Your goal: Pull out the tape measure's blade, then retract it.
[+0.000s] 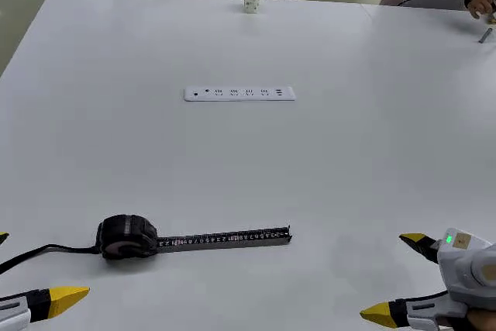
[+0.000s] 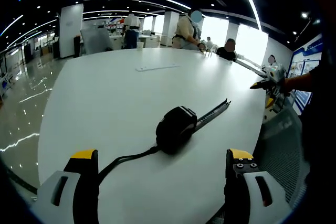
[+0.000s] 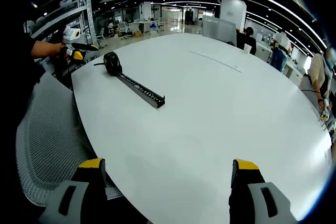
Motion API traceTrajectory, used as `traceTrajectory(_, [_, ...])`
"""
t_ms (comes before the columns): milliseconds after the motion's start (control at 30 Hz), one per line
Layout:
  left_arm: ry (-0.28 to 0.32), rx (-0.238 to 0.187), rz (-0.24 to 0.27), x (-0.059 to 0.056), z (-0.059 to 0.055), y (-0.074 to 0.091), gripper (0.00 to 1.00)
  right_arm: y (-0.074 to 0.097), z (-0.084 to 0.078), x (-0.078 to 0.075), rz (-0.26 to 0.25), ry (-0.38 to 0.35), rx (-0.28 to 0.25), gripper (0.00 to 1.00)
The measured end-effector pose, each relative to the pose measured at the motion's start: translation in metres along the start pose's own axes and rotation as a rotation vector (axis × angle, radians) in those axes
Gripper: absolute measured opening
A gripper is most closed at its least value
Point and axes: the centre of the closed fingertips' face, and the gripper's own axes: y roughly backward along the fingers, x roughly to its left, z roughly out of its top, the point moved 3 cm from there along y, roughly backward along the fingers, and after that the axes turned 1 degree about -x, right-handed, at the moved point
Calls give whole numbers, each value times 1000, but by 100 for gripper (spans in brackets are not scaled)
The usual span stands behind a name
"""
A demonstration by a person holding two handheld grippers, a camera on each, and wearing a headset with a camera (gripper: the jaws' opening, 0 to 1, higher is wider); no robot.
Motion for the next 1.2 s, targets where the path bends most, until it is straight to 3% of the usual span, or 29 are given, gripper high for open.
traceTrajectory(167, [34, -16, -18, -11, 8, -7, 99, 1, 12, -5, 9, 44, -3, 99])
traceTrajectory(300, [28, 3, -28, -18, 12, -14, 99, -1, 22, -10, 16, 68, 5, 99])
traceTrajectory(500, [42, 0, -51, -29, 19, -25, 99, -6, 36, -17, 43, 115, 26, 99])
traceTrajectory(733, [68, -17, -28, -38, 30, -40, 99, -15, 57, -22, 59, 164, 39, 99])
traceTrajectory(867, [8, 4, -18, -45, 28, -47, 99, -21, 62, -21, 82, 193, 57, 99])
traceTrajectory(1000, [49, -5, -15, -49, 30, -53, 99, -28, 64, -20, 105, 215, 73, 99])
traceTrajectory(1200, [61, -13, 52, -47, 34, -61, 99, -39, 67, -20, 129, 226, 88, 99])
